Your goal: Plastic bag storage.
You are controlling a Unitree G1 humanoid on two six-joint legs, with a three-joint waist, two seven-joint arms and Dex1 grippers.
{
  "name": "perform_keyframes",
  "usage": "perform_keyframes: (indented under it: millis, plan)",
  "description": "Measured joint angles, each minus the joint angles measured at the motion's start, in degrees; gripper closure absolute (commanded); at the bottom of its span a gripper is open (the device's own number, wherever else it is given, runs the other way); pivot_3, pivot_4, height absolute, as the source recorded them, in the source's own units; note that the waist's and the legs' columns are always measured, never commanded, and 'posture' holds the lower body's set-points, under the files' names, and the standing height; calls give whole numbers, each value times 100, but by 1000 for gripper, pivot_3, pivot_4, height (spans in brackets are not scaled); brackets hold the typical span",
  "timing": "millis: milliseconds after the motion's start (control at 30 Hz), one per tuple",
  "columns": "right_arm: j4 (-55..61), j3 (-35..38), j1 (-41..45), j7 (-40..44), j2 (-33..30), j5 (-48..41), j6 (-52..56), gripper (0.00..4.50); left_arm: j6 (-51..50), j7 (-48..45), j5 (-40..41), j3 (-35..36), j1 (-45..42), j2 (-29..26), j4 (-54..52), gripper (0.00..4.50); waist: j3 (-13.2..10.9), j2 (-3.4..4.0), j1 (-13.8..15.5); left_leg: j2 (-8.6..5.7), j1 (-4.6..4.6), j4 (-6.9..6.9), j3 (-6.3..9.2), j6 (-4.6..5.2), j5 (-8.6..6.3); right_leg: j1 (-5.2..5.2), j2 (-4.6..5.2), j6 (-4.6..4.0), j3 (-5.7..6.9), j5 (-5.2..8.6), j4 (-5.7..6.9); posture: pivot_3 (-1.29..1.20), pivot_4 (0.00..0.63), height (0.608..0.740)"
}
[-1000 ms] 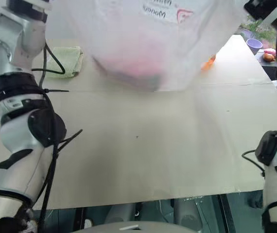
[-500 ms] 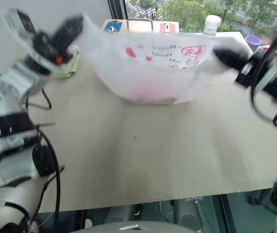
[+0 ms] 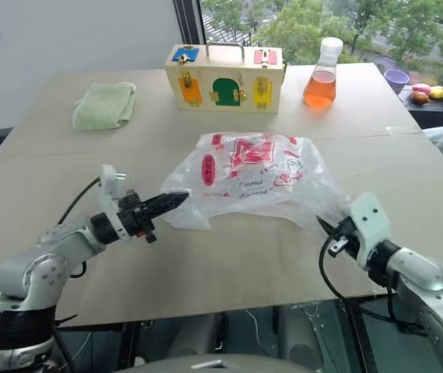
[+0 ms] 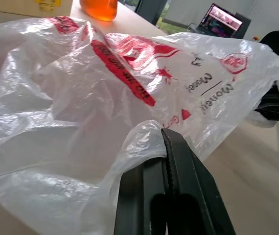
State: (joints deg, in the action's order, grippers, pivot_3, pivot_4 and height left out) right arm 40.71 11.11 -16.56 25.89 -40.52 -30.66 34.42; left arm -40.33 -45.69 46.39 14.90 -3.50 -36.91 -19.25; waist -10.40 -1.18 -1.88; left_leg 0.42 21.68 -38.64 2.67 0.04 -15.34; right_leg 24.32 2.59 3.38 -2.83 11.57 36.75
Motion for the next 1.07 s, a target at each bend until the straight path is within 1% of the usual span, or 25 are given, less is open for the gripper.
perform_keyframes:
  millis: [33, 100, 133, 167, 200, 267, 333, 367, 400, 467, 533, 600, 667, 733, 867, 967, 1067]
  plan:
    - [2, 84, -124, 55, 26, -5, -47, 1851, 10, -43, -2, 56, 92, -39, -23, 3715, 0, 0, -2, 2, 2, 3, 0, 0, -1, 1, -3, -1, 0, 2, -2, 0, 150, 740]
    - [105, 638, -834, 368, 144, -37, -354, 893, 100, -224, -4, 406, 723, -279, -171, 2788, 5, 1, -5, 2, 9, 22, -5, -1, -5, 11, -2, -3, -7, 13, -3, 0, 150, 740]
    - [103, 779, -1028, 440, 168, -31, -412, 443, 102, -236, -6, 537, 877, -301, -179, 2360, 5, 0, -3, 0, 9, 25, -4, 3, -9, 11, 0, -4, -6, 11, -4, 0, 150, 740]
    - [72, 970, -1284, 557, 241, 3, -574, 8, 130, -242, -9, 714, 1089, -312, -217, 1840, 6, -2, 6, 0, 16, 25, -4, 5, -18, 17, 2, -3, -5, 13, -7, 0, 150, 740]
    - [3, 1145, -1463, 667, 339, 61, -784, 0, 178, -247, -17, 866, 1286, -317, -233, 1386, 7, -3, 12, 0, 24, 26, -4, 6, -23, 22, 3, -3, -5, 13, -15, 0, 150, 740]
    - [-308, 1464, -1778, 890, 466, 184, -1170, 0, 227, -249, -52, 1131, 1534, -334, -222, 1386, 9, -8, 31, -1, 25, 27, -11, 8, -26, 22, 8, -11, -5, 32, -24, 0, 150, 740]
    - [-624, 1639, -1988, 1126, 496, 275, -1437, 0, 296, -271, -122, 1316, 1597, -412, -150, 1386, 12, -14, 84, -2, 20, 26, -18, 9, -26, 19, 10, 2, -7, 39, -26, 0, 150, 740]
    - [-801, 1720, -2076, 1313, 504, 290, -1608, 0, 385, -370, -195, 1372, 1592, -520, -25, 1386, 13, -16, 98, -1, 16, 24, -23, 9, -26, 17, 12, 3, -8, 39, -24, 0, 150, 740]
    - [-968, 1814, -2134, 1508, 503, 284, -1731, 0, 479, -514, -323, 1386, 1585, -741, 143, 1386, 15, -20, 106, 2, 6, 22, -23, 9, -26, 12, 10, 4, -6, 39, -21, 0, 150, 740]
    - [-1111, 1986, -2185, 1743, 501, 177, -1801, 0, 552, -644, -424, 1407, 1472, -911, 321, 1386, 16, -14, 106, 8, 0, 22, -31, 9, -26, 10, 10, 4, -8, 39, -19, 0, 150, 740]
    - [-1094, 2152, -2164, 1967, 496, -211, -1750, 0, 629, -660, -493, 1391, 1161, -971, 511, 1386, 16, -12, 106, 12, -2, 21, -34, 9, -25, 9, 10, 4, -8, 39, -13, 0, 150, 740]
    - [-767, 2333, -2142, 2144, 452, -992, -1439, 0, 843, -718, -647, 1329, 877, -974, 765, 1386, 18, -8, 104, 13, -3, 21, -37, 10, -25, 10, 9, 4, -9, 39, -4, 0, 150, 740]
    - [-401, 2476, -2257, 2289, 349, -1642, -1164, 0, 954, -808, -739, 1162, 781, -970, 920, 1386, 21, -3, 86, 18, 0, 28, -43, 9, -26, 14, 2, 1, -13, 40, -6, 0, 150, 740]
    - [-258, 2612, -2420, 2381, 323, -1855, -1059, 0, 963, -851, -767, 1111, 782, -959, 953, 1386, 23, -9, 96, 17, 13, 29, -43, 9, -27, 25, 2, 1, -13, 40, -10, 0, 150, 740]
    - [-457, 2948, -2829, 2439, 325, -1467, -1108, 0, 1052, -973, -845, 1088, 817, -959, 1008, 1386, 26, -15, 127, 11, 22, 29, -52, 15, -31, 24, 12, 3, -16, 39, -33, 0, 150, 740]
    - [-750, 3128, -2859, 2509, 323, -1174, -1234, 0, 1077, -989, -898, 1011, 688, -959, 1134, 1386, 28, -20, 125, 11, 18, 26, -61, 18, -33, 23, 14, 9, -20, 37, -35, 0, 150, 740]
    - [-1097, 3147, -2765, 2541, 262, -655, -1496, 0, 1059, -978, -888, 932, 521, -959, 1137, 1386, 31, -23, 117, 14, 7, 26, -62, 18, -33, 18, 12, 9, -21, 36, -28, 0, 150, 740]
